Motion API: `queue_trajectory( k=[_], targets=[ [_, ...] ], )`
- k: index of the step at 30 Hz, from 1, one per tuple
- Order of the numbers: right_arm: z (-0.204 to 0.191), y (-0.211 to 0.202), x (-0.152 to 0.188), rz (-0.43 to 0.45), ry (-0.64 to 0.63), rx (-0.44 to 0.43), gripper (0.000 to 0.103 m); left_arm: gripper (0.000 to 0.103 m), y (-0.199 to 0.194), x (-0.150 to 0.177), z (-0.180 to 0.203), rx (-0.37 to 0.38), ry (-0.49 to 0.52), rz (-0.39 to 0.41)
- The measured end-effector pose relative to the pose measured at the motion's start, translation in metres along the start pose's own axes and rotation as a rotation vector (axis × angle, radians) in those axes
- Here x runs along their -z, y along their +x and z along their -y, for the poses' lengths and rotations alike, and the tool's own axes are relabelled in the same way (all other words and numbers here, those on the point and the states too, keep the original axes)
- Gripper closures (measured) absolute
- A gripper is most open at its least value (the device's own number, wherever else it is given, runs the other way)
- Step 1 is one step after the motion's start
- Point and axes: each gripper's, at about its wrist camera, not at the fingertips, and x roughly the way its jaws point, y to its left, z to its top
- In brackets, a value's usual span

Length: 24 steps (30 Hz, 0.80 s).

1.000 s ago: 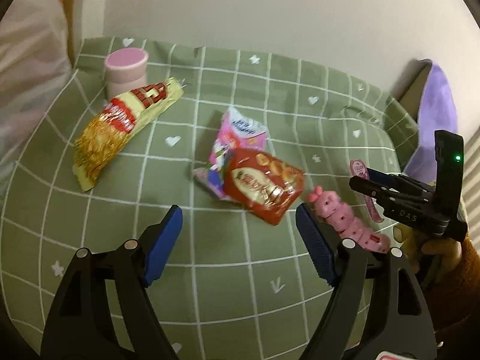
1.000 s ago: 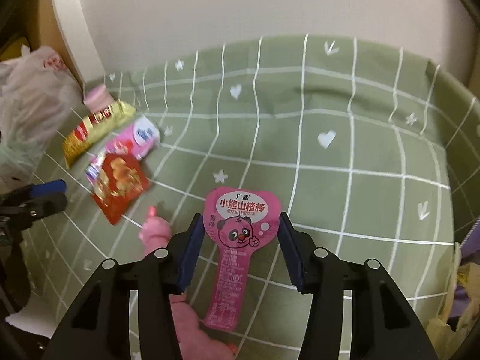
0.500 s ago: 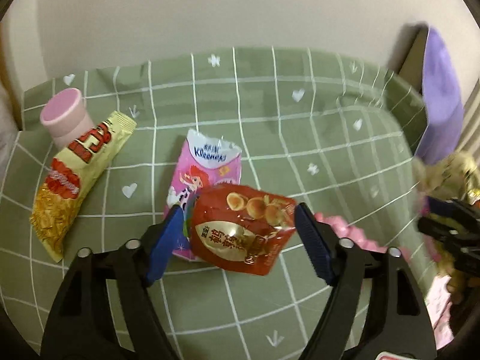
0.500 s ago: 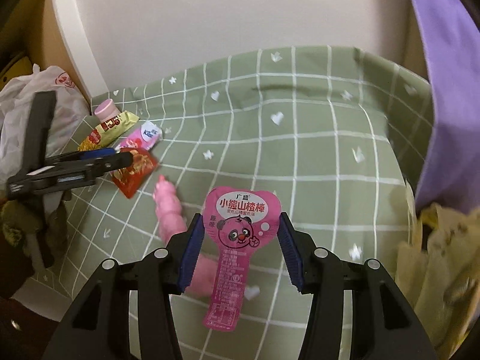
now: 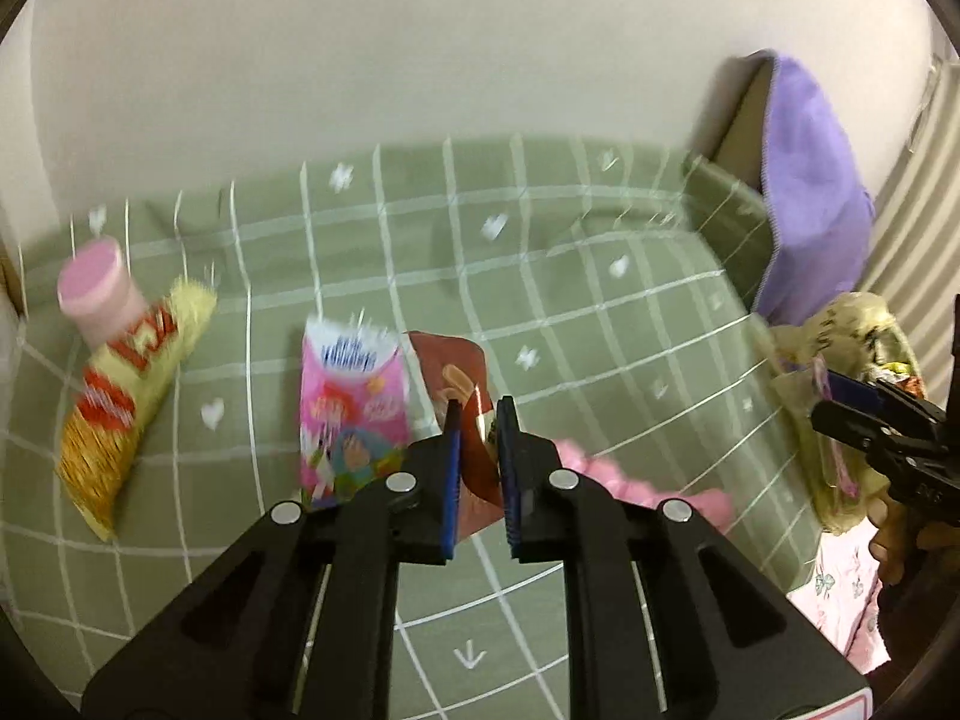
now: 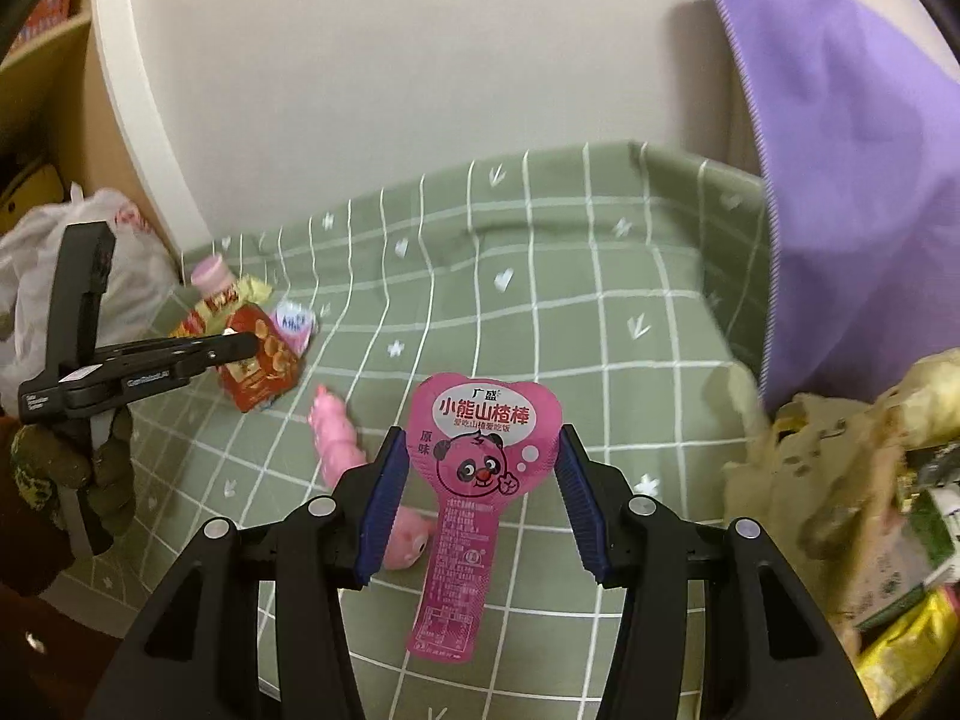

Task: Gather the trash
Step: 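Carry the red pouch with the left gripper while the right carries the pink candy stick to the trash bag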

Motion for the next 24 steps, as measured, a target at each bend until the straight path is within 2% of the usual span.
queue_trajectory(
  k=[7, 9, 14, 20, 24],
  targets=[
    [0.006, -0.044, -0.014, 0.095, 0.01, 0.066, 0.056, 0.093, -0.04, -0.043, 0.037, 0.087, 0.098, 0.126],
    [0.009, -0.06, -0.017, 0.128, 0.007, 0.103, 0.056, 0.093, -0.049, -0.056, 0.055, 0.13, 0.146, 0.162],
    [0.017, -0.112, -0.021, 0.218, 0.01, 0.207, 0.056, 0.093, -0.059, -0.085, 0.109, 0.3, 0.249, 0.213],
    [0.038, -0.169, -0.013, 0.287, 0.065, 0.366, 0.056, 0.093, -0.056, -0.102, 0.17, 0.515, 0.349, 0.19],
    [0.053, -0.203, 0.003, 0.315, 0.135, 0.466, 0.056, 0.093, -0.048, -0.104, 0.215, 0.65, 0.403, 0.141]
  ],
)
